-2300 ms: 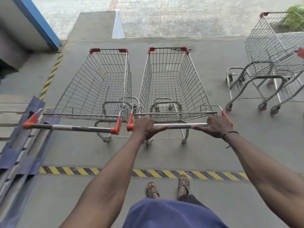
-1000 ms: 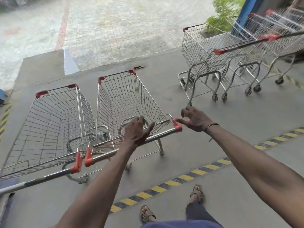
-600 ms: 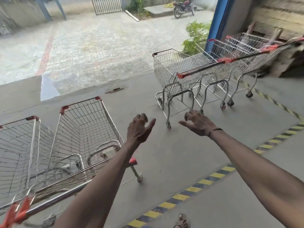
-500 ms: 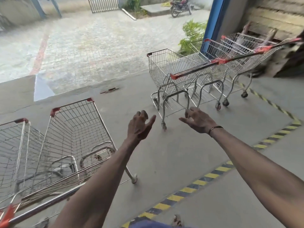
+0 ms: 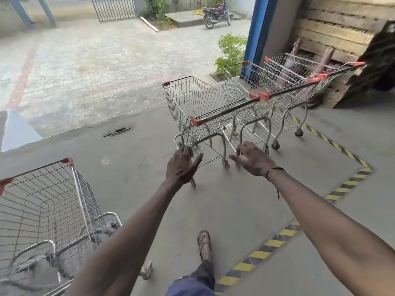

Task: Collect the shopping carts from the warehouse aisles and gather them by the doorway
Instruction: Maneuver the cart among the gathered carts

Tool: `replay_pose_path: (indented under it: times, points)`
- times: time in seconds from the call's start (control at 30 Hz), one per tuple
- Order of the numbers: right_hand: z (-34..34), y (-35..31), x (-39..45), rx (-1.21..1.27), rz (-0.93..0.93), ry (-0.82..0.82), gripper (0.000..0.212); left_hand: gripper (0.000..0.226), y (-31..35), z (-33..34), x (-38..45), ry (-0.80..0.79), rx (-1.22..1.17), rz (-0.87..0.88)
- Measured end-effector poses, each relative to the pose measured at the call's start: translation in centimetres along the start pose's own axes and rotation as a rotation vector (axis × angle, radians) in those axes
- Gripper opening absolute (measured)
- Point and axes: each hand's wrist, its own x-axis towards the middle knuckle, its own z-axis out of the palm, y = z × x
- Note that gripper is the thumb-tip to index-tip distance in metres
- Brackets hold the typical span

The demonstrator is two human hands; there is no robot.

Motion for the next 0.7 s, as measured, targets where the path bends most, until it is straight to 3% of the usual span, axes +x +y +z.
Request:
replay_pose_path:
  times: [0.13,0.27,0.37,0.7]
  points:
    - [-2.6,3.9,7.9,-0.045,-0.016,-0.013,0.053,0.04,0.8,2.9,8.8,0.018,-0.019,0.013]
    - [-5.0,7.5,15.7,-0.062,0.001,-0.022,0.057,0.053,1.4,5.1,17.6,0.012,-0.015,0.033]
    - [-5.8,10.6,20.8,-0.032,0.029,-0.015,0.056,0.046,1.8,6.8,23.5,-0.007,0.006,0.021]
    - [-6.2,20.9,35.7,0.005,-0.029,-0.056,0.058,0.052,2.5,14.0,35.6,-0.128,0.082,-0.101]
